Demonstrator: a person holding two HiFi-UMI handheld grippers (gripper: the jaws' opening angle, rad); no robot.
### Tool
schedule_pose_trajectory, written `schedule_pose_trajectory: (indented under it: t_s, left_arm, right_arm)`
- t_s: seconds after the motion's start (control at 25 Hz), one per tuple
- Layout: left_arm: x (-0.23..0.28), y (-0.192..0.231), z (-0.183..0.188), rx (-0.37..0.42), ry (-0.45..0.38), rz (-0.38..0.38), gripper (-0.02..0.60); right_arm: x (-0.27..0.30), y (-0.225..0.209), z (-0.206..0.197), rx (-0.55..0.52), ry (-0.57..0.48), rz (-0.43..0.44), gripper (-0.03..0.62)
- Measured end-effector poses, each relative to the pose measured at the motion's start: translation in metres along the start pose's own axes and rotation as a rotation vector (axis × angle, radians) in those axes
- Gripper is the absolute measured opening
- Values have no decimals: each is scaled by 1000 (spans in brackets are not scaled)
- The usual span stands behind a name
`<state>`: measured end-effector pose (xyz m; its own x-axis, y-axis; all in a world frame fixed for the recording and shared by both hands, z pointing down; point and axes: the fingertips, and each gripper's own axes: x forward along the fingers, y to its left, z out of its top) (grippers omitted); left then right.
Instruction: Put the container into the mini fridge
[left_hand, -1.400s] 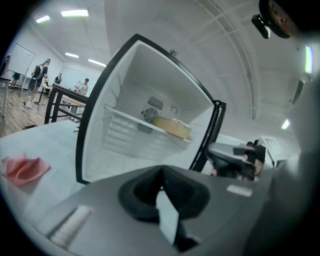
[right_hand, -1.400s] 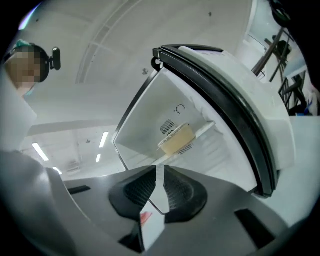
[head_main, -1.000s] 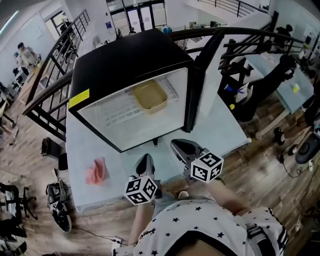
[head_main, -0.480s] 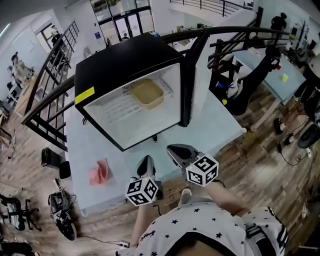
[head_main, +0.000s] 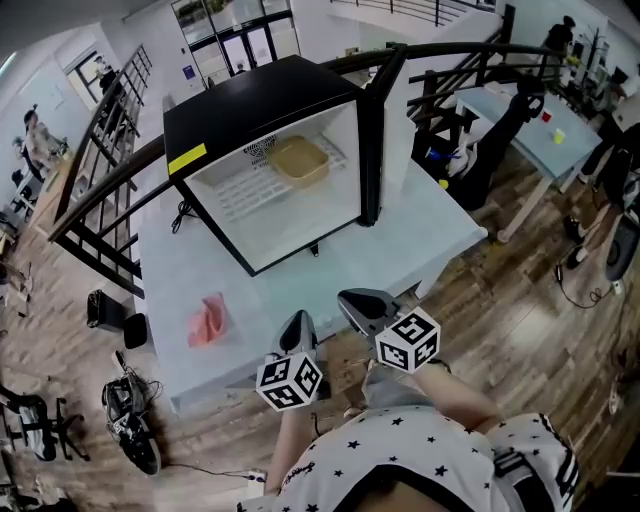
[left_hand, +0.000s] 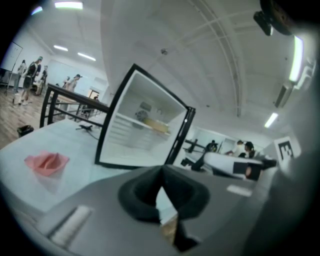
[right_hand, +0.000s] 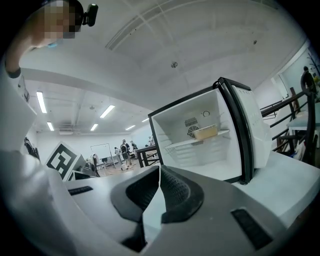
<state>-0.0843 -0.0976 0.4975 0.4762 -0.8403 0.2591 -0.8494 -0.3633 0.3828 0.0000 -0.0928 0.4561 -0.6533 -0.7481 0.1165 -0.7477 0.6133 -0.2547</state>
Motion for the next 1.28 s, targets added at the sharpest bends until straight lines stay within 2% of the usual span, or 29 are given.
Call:
schedule_pose_trajectory:
  t_s: [0.56,1.28]
  left_arm:
    - [-50,-1,-30,-29,-3,24,5]
    - [-54,-1,-27,-31,-11,26,5]
  right_arm:
    - [-31,37,-19,-35,0,8,26]
    - [-31,43,-16,-34,-24,21,20]
